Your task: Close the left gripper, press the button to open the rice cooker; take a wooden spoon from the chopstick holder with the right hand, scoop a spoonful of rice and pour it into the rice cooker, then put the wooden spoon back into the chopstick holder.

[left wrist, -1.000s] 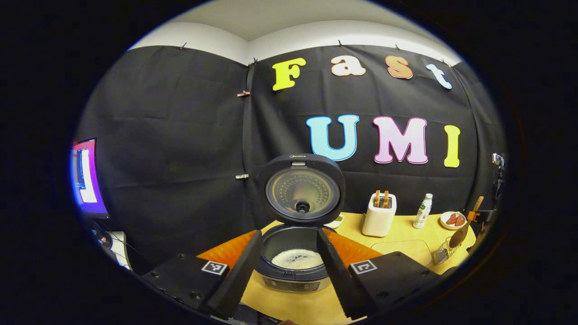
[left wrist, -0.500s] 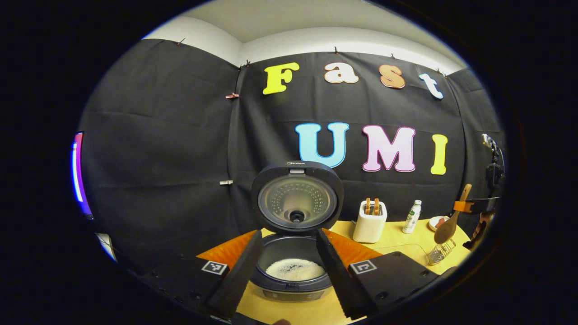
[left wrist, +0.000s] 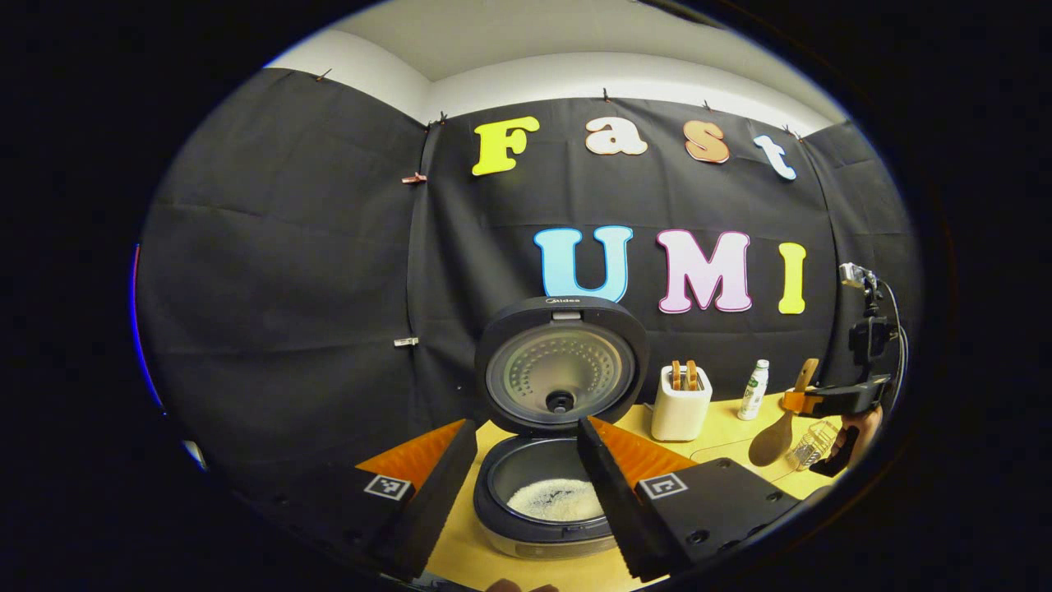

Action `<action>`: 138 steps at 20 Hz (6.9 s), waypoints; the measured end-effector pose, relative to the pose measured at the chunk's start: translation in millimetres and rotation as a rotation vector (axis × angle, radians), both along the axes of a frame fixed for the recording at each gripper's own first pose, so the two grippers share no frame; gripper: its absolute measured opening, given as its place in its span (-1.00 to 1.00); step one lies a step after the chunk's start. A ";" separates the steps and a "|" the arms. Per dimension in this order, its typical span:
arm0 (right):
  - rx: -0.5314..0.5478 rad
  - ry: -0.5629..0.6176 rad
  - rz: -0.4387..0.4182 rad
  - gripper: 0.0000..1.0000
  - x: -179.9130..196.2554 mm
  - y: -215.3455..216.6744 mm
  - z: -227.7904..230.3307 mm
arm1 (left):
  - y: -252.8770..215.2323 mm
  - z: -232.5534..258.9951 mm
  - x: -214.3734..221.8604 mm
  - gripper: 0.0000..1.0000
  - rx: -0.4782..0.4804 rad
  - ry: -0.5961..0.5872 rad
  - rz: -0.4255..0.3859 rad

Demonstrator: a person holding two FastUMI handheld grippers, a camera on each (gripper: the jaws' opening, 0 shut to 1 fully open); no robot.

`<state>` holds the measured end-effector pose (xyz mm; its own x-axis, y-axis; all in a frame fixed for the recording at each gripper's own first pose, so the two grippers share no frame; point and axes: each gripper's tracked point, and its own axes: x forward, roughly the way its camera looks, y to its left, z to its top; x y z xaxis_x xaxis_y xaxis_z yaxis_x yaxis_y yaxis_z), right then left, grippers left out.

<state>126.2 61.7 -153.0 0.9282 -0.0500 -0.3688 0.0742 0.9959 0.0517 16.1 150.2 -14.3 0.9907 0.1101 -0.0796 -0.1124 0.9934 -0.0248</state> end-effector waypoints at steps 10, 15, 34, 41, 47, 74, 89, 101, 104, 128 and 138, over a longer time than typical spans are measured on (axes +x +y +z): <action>0.016 0.178 0.033 -0.77 -20.6 40.0 -82.7 | 24.8 -2.2 0.7 0.94 0.042 -0.014 0.016; 0.063 0.192 0.050 -0.76 -30.0 63.0 -80.7 | 18.7 -10.3 2.0 0.94 0.040 0.005 -0.002; 0.321 0.075 -0.136 -0.77 -15.5 32.3 -25.1 | 16.4 -5.1 -0.4 0.94 0.077 -0.018 -0.002; 0.379 0.000 -0.088 -0.77 -2.7 70.7 24.2 | 16.2 -4.6 3.7 0.94 0.089 -0.019 -0.014; 0.368 -0.052 0.073 -0.77 4.9 143.9 59.9 | 27.0 -9.5 5.1 0.94 0.088 -0.014 0.008; -0.181 -0.224 0.745 -0.77 -39.0 313.8 64.7 | 43.0 -16.8 -1.9 0.94 0.058 -0.006 0.086; -0.027 -0.245 0.556 -0.77 -18.9 234.7 98.9 | 7.5 -6.5 3.5 0.94 0.051 -0.014 0.062; -0.033 -0.237 0.291 -0.77 -4.8 50.2 110.6 | -93.9 13.3 25.0 0.94 0.057 -0.032 -0.034; -0.040 -0.222 0.208 -0.77 -0.9 -10.5 108.5 | -108.8 15.0 29.3 0.94 0.059 -0.025 -0.030; -0.098 -0.012 -0.104 -0.77 12.3 -218.1 1.9 | -154.7 44.5 29.8 0.94 0.101 -0.038 0.041; -0.129 -0.023 -0.163 -0.14 -1.0 -230.0 8.9 | -144.5 43.1 27.6 0.94 0.086 -0.042 0.058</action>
<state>125.2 -168.3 -144.1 0.9123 -0.2452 -0.3280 0.2348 0.9694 -0.0717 43.7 5.7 28.8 0.9847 0.1722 -0.0258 -0.1706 0.9838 0.0542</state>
